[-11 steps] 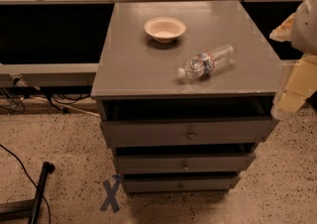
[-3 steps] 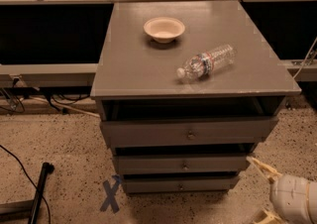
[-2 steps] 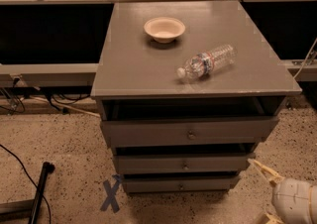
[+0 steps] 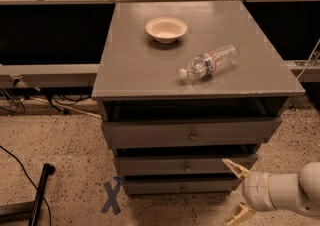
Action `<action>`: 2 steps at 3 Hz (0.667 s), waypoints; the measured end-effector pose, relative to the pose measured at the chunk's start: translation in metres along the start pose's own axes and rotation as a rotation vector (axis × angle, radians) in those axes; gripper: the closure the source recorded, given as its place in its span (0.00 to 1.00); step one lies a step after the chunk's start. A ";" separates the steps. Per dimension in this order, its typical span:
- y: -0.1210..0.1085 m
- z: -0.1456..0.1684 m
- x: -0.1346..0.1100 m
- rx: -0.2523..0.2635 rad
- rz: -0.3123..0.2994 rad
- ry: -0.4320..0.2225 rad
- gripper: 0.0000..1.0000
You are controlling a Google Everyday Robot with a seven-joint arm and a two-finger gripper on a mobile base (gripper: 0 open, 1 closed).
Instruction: Open middle drawer
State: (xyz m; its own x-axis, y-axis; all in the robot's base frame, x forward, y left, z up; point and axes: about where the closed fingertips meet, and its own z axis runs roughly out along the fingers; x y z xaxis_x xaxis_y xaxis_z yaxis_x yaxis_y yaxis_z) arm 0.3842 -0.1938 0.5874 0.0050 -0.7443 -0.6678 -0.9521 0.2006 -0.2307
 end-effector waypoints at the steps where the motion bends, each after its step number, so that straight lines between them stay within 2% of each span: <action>1: -0.006 0.028 0.022 -0.005 0.042 -0.111 0.00; 2: -0.003 0.036 0.025 -0.015 0.054 -0.126 0.00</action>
Offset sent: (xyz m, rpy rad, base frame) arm 0.0139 -0.0002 -0.0299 0.1036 0.0052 -0.0013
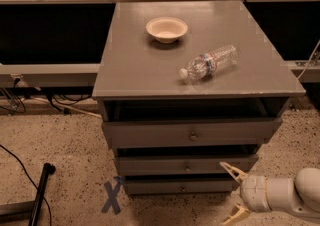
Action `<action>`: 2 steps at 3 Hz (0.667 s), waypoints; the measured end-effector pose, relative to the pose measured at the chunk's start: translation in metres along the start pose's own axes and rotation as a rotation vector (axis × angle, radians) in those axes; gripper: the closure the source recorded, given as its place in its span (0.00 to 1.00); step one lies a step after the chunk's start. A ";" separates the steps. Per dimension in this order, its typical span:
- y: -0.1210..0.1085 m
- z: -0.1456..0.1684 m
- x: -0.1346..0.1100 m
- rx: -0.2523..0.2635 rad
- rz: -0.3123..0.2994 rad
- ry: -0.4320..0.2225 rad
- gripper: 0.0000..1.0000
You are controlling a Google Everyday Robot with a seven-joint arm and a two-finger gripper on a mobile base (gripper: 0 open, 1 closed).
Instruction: Open middle drawer
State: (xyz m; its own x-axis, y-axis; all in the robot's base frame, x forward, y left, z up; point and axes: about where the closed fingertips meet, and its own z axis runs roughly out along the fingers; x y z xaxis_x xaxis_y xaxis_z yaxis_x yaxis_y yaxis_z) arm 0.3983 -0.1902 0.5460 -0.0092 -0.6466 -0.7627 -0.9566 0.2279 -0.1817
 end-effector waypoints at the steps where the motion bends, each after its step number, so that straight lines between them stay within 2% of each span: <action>1: -0.007 0.009 0.012 -0.011 -0.012 0.018 0.00; 2: -0.022 0.020 0.028 -0.004 -0.143 0.106 0.00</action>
Offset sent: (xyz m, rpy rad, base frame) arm 0.0584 -0.0283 -0.0510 -0.3465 -0.2172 0.1411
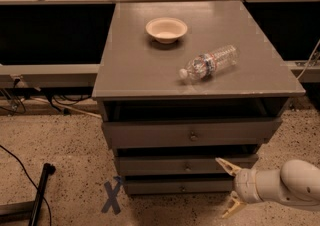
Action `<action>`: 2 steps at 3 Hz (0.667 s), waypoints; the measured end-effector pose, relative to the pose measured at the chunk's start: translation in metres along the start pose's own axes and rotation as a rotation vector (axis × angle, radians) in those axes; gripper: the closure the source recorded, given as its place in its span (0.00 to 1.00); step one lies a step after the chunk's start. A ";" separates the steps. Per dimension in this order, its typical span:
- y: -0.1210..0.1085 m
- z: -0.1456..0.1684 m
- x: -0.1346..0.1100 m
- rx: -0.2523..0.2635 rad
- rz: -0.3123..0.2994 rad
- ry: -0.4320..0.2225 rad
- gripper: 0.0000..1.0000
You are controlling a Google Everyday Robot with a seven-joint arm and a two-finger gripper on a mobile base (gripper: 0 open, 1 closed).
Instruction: Open middle drawer
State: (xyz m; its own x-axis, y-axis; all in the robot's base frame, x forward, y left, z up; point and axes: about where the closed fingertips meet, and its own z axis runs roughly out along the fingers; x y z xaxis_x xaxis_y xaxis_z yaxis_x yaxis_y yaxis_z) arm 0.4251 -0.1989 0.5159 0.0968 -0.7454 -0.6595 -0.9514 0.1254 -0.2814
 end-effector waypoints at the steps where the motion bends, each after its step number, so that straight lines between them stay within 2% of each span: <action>1: -0.017 0.007 0.020 0.025 -0.133 0.077 0.00; 2: -0.036 0.016 0.037 0.019 -0.217 0.115 0.00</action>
Offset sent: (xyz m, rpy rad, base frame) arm 0.0780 -0.0350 -0.0378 -0.2489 -0.1988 0.1731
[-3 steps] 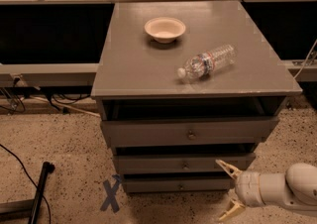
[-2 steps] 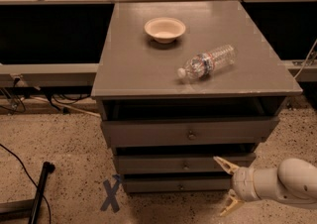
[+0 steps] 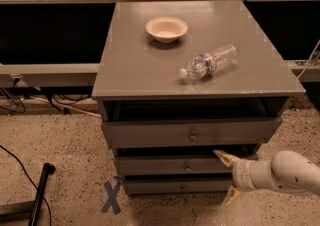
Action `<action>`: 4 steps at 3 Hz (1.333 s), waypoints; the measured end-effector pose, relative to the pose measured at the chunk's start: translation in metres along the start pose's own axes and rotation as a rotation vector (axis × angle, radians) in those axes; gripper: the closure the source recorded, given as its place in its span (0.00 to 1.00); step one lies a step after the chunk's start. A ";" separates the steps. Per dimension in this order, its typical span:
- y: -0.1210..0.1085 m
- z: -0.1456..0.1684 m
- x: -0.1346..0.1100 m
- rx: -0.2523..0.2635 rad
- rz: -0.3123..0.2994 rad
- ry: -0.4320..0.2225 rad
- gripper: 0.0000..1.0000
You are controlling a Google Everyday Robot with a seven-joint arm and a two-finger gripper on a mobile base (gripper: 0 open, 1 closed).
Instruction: Open middle drawer
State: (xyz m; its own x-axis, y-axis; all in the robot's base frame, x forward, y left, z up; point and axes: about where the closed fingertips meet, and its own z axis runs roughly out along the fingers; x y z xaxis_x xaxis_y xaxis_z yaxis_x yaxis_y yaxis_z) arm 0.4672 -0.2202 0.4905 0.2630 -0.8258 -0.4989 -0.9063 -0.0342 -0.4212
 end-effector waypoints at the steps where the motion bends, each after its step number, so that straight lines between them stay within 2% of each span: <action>1: -0.011 0.010 0.025 -0.007 -0.019 0.037 0.00; 2: -0.022 0.016 0.057 0.004 -0.014 0.107 0.00; 3: -0.030 0.021 0.073 0.023 -0.007 0.153 0.00; 4: -0.037 0.027 0.085 0.082 0.024 0.191 0.00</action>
Offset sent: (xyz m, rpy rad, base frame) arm 0.0547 -0.0601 -0.0398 -0.1424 -0.0272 -0.0656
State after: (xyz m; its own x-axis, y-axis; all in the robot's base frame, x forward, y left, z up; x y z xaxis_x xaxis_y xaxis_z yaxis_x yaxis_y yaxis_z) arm 0.5320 -0.2741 0.4427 0.1673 -0.9178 -0.3601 -0.8793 0.0263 -0.4755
